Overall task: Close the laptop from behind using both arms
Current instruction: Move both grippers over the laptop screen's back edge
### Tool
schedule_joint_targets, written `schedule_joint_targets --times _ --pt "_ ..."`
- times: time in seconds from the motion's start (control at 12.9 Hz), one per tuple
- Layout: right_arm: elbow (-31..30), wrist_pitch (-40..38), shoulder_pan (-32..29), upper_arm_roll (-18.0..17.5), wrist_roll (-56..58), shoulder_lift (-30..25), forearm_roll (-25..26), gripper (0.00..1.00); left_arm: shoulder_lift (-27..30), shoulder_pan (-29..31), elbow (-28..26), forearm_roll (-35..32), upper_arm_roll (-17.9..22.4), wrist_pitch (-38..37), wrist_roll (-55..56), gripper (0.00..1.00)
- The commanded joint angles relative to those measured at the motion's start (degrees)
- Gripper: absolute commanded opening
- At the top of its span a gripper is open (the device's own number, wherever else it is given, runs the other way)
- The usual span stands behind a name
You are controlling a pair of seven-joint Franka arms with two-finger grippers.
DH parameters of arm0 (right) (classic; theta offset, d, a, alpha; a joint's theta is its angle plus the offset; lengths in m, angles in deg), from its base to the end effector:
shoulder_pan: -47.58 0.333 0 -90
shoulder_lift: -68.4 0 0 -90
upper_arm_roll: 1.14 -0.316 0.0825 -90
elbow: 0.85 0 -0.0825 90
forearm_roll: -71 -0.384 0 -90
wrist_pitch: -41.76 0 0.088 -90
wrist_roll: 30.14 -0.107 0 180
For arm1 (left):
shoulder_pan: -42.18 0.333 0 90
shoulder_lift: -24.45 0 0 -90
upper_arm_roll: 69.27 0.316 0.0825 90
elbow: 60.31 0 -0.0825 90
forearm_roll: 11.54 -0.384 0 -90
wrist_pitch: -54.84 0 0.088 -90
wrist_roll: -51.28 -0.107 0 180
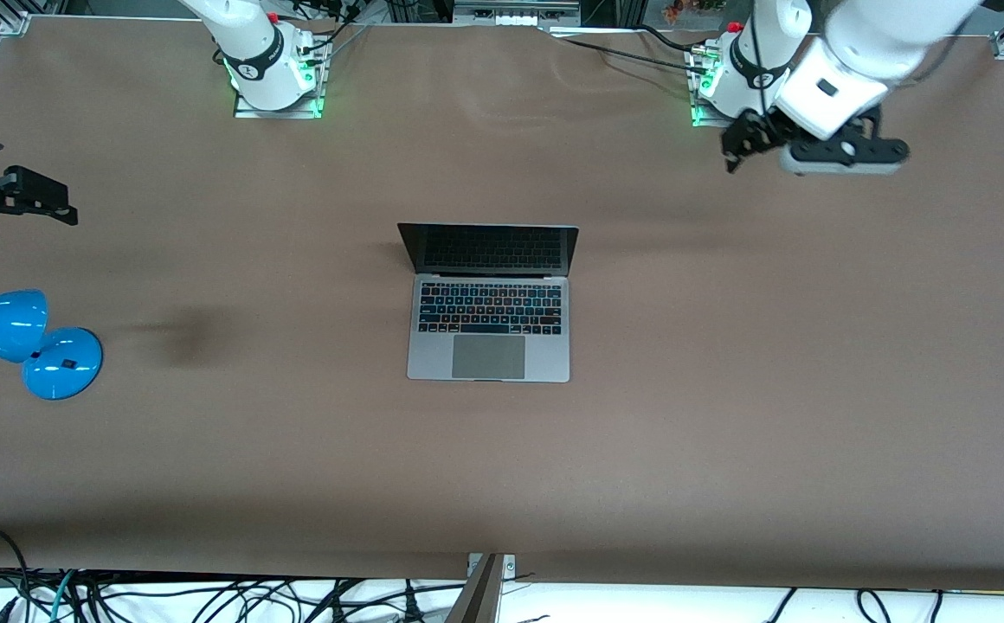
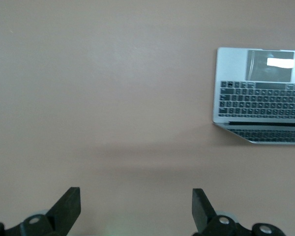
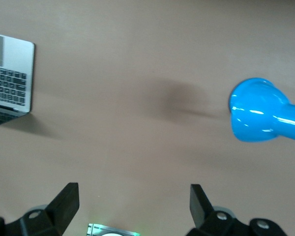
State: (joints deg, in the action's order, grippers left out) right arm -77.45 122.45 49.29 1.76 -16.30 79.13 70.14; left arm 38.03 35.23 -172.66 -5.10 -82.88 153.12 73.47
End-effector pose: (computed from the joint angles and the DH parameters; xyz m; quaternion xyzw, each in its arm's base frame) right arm 0.5946 -0.0074 0.6121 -0.9921 -0.1109 0.0569 0.0103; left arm 0.4487 -0.1902 0.5713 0.9992 0.0261 -0.0168 0.0234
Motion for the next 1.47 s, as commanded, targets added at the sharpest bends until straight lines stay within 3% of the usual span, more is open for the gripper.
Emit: schedule_joint_targets --times 0.0,0.23,0.7,0.85,1.08,1.24,1.39 --pt "-0.6 0.3 0.0 -3.6 0.0 -0.3 -1.5 1.00 1.8 0.0 -2.1 1.6 -5.9 2.4 7.8 1.00" --pt "-0.7 0.3 0.0 -8.4 -1.9 0.5 -1.5 1.00 1.8 0.0 -2.2 5.2 -12.2 3.3 14.0 1.00" --pt "-0.9 3.2 0.2 -22.1 -27.2 3.1 -0.8 0.98 1.4 -0.3 -3.0 10.3 -19.7 4.1 21.0 0.97" --pt "-1.1 3.9 2.1 -23.7 -33.1 4.3 -0.9 0.91 1.0 -0.3 -3.0 10.4 -21.7 4.3 23.1 0.91" --pt "-1.3 4.0 7.8 -23.7 -40.3 6.1 -0.6 0.70 -0.9 -0.3 -3.0 11.5 -23.8 6.4 25.7 0.69" --pt "-1.3 4.0 11.4 -23.7 -42.7 7.5 -0.4 0.52 -2.7 -0.3 -3.0 11.5 -23.9 9.0 26.1 0.39" --pt "-1.2 4.0 13.8 -23.7 -42.8 8.7 -0.5 0.44 -5.6 -0.3 -3.0 10.8 -23.9 11.8 26.1 0.09"
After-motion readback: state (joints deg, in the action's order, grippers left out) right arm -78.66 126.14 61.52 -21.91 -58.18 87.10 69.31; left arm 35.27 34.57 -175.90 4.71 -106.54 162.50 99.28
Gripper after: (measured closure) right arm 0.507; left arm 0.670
